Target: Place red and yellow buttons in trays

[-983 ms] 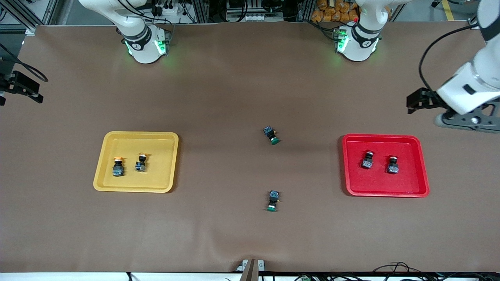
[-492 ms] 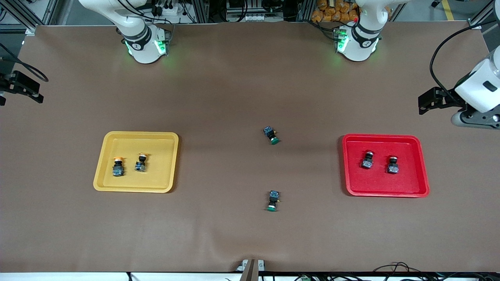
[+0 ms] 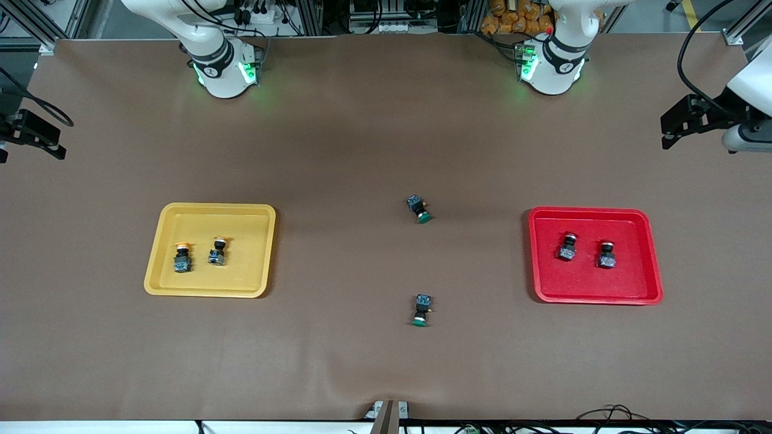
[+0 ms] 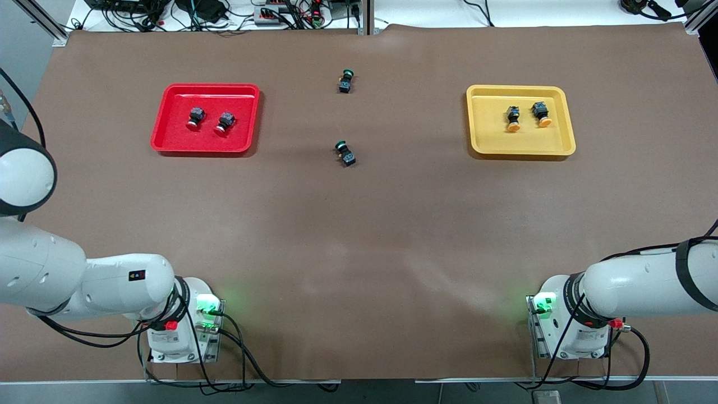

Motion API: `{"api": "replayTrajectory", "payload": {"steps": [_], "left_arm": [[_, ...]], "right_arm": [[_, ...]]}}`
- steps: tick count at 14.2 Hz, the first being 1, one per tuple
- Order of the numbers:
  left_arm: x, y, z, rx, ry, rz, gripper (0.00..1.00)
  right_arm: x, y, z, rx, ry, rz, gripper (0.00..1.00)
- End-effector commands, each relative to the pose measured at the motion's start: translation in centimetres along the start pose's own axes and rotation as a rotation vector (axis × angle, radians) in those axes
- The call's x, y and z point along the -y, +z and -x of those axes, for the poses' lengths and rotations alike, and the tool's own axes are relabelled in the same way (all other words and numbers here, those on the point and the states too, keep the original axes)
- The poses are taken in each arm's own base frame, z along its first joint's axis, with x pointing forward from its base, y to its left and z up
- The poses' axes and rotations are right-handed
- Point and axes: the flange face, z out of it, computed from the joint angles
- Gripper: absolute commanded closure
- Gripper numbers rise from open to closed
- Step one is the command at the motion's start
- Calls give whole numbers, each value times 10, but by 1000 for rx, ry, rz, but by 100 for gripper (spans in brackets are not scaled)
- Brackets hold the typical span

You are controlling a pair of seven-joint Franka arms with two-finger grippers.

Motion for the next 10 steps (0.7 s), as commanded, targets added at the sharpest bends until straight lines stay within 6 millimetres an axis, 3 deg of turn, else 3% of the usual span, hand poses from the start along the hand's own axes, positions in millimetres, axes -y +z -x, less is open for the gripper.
{"api": "replayTrajectory", "payload": {"steps": [1, 3, 10], "left_arm": [[21, 4, 9, 15, -51, 60, 0], [29, 7, 8, 17, -83, 105, 0], [30, 9, 4, -5, -170, 136, 0]], "right_arm": [[-2, -4, -2, -8, -7, -11, 0], [-1, -4, -2, -6, -9, -12, 0], [-6, -3, -2, -6, -2, -9, 0]]}}
